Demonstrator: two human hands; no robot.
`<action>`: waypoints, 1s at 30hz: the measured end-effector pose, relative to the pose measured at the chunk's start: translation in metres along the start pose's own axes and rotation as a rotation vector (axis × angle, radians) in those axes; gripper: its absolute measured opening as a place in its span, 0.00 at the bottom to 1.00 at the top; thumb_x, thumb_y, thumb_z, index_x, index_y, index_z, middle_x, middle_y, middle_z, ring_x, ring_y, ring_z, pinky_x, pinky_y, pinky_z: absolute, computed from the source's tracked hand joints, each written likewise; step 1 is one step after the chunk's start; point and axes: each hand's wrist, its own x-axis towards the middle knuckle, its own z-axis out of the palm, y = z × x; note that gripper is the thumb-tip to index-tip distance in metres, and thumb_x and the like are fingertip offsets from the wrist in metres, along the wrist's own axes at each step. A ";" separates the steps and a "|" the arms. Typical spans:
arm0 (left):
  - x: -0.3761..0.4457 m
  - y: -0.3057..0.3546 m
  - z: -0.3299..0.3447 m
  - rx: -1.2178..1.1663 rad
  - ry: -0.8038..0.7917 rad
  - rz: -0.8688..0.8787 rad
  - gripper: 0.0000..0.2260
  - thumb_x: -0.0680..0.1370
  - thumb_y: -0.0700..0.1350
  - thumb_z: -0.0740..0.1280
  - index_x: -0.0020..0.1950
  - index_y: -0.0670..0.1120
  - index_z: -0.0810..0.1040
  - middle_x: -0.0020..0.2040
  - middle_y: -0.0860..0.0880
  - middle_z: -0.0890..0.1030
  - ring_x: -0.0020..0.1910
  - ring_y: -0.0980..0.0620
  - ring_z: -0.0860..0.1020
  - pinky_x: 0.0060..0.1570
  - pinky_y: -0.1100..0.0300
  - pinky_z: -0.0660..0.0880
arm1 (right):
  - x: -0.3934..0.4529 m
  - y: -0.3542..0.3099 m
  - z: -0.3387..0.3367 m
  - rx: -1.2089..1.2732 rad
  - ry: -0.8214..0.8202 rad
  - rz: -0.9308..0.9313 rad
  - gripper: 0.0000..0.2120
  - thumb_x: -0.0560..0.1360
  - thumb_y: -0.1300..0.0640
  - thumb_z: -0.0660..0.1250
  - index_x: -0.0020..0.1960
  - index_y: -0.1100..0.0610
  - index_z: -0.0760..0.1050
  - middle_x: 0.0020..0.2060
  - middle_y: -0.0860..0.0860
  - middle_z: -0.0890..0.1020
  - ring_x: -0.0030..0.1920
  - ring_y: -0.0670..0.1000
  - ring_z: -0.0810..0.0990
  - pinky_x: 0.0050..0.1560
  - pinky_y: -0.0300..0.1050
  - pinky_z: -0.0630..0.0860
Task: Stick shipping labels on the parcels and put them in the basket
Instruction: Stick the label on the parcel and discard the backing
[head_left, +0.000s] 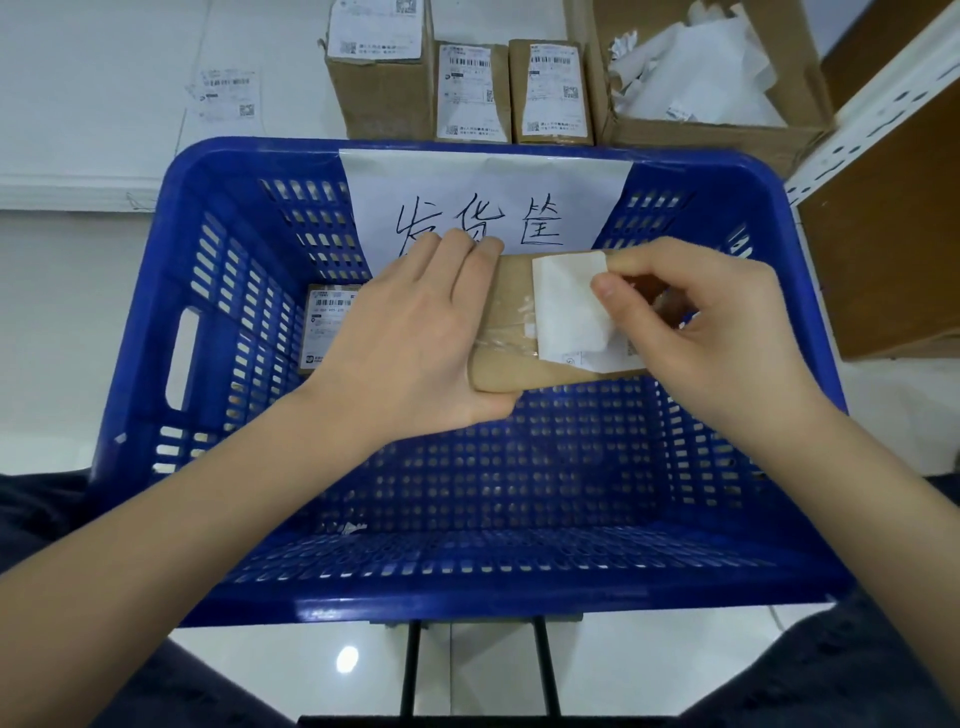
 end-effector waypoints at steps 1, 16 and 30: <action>0.001 0.000 -0.001 0.003 0.003 0.001 0.41 0.61 0.62 0.66 0.64 0.34 0.72 0.52 0.40 0.77 0.48 0.41 0.75 0.42 0.53 0.75 | 0.001 0.001 0.001 -0.019 0.022 -0.046 0.11 0.78 0.54 0.64 0.51 0.60 0.81 0.44 0.49 0.81 0.42 0.42 0.76 0.43 0.27 0.68; 0.001 -0.004 -0.006 0.030 0.015 0.008 0.41 0.58 0.58 0.75 0.63 0.35 0.73 0.52 0.40 0.77 0.47 0.41 0.75 0.43 0.53 0.74 | 0.005 -0.005 -0.005 0.265 -0.312 0.077 0.10 0.75 0.57 0.67 0.54 0.46 0.78 0.41 0.45 0.82 0.41 0.51 0.77 0.41 0.33 0.73; 0.000 -0.003 -0.007 0.083 -0.024 0.038 0.43 0.58 0.59 0.75 0.64 0.34 0.72 0.52 0.39 0.77 0.48 0.40 0.75 0.43 0.51 0.75 | 0.006 -0.007 -0.004 0.278 -0.302 0.206 0.10 0.75 0.64 0.68 0.46 0.49 0.80 0.39 0.52 0.81 0.36 0.41 0.75 0.38 0.30 0.71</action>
